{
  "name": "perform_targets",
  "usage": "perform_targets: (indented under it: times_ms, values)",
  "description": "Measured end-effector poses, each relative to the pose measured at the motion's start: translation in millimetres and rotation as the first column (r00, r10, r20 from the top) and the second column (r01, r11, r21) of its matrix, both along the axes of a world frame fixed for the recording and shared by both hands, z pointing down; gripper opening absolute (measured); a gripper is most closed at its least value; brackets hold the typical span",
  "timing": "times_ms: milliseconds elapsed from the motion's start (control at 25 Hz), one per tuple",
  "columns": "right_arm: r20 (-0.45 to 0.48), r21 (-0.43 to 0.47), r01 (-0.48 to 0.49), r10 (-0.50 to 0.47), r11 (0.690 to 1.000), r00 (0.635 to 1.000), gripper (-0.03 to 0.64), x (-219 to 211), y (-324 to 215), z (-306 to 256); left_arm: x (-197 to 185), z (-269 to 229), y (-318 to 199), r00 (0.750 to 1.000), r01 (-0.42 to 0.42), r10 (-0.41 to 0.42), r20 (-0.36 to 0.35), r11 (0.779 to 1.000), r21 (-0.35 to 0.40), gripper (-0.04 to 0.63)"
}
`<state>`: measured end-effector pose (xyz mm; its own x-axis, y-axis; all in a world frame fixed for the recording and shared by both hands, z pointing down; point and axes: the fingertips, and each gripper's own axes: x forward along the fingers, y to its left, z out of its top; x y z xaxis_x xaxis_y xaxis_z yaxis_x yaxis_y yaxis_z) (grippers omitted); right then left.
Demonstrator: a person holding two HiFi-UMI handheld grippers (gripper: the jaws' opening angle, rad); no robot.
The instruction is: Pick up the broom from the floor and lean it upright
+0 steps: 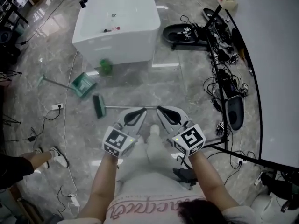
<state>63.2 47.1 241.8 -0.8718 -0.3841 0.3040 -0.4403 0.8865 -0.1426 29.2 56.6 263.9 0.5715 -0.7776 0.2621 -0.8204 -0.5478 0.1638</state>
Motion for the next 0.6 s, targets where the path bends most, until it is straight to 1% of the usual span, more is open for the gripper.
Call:
perform_targets:
  times_ms: [80, 200, 360, 440, 600]
  values:
    - [-0.009, -0.004, 0.022, -0.022, 1.000, 1.000, 0.002, -4.2, -11.7, 10.9, -2.8, 12.1, -12.5, 1.000, 0.015, -0.015, 0.021, 1.000, -0.027, 0.001]
    - [-0.049, -0.030, 0.057, -0.059, 0.998, 0.997, 0.002, -10.1, -30.7, 30.5, -8.5, 31.7, -35.0, 0.998, 0.039, -0.035, 0.053, 0.997, -0.070, 0.010]
    - [-0.040, -0.116, 0.036, -0.041, 0.993, 0.998, 0.002, -10.5, -58.8, 57.2, -5.9, 70.5, -57.6, 0.995, 0.038, -0.023, 0.096, 0.987, -0.157, 0.014]
    - [-0.044, -0.151, 0.022, -0.029, 0.988, 0.999, 0.002, -9.1, -68.4, 76.3, -3.6, 100.5, -63.9, 0.993, 0.028, -0.002, 0.121, 0.977, -0.211, 0.014]
    - [-0.085, -0.203, 0.025, -0.042, 0.979, 0.996, 0.002, -9.6, -81.7, 129.3, -1.5, 167.9, -75.5, 0.985, -0.007, 0.063, 0.159, 0.943, -0.332, 0.019]
